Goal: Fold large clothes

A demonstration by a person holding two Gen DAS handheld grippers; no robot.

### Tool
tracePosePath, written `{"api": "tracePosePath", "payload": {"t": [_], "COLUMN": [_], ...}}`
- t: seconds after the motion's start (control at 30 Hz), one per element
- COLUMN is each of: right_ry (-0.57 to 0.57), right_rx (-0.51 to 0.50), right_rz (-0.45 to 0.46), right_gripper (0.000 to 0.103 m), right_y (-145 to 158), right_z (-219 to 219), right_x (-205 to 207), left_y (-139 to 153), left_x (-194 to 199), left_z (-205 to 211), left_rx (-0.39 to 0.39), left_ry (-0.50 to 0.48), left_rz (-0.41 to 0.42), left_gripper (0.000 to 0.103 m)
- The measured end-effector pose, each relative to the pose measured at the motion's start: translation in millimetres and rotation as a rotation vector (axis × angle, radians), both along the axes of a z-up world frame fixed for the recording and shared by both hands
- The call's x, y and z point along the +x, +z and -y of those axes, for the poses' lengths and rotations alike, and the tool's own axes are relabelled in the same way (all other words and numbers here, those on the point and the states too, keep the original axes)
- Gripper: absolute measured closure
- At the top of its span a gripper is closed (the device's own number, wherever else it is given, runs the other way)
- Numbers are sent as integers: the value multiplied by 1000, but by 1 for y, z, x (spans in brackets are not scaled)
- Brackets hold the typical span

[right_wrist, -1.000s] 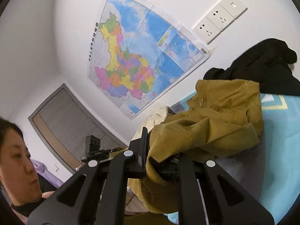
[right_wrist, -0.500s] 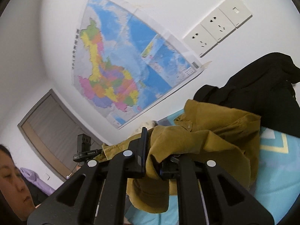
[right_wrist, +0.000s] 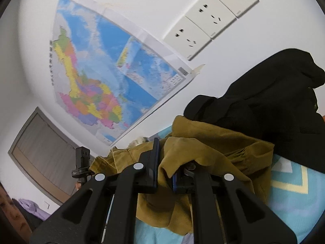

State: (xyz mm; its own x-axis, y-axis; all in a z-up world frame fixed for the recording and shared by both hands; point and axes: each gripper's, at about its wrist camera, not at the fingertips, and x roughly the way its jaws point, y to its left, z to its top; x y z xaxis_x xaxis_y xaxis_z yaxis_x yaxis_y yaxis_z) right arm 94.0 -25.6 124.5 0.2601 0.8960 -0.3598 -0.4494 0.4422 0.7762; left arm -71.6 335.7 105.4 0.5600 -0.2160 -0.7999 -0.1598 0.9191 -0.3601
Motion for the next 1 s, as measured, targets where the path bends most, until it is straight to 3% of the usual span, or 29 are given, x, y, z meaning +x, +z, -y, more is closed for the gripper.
{"api": "tracePosePath", "payload": {"t": [0.37, 1.0], "right_ry": [-32, -80], "right_rx": [-19, -53], "right_rz": [-74, -164], "right_gripper": [93, 93], "right_y": [-29, -60], "right_z": [-16, -30], "right_x": [43, 75], "left_y": [-21, -47], "left_x": [49, 84], "left_z": [-14, -25], "left_rx": [20, 30], "left_ry": [36, 85], "left_rz": [-66, -119], "left_gripper": [92, 88]}}
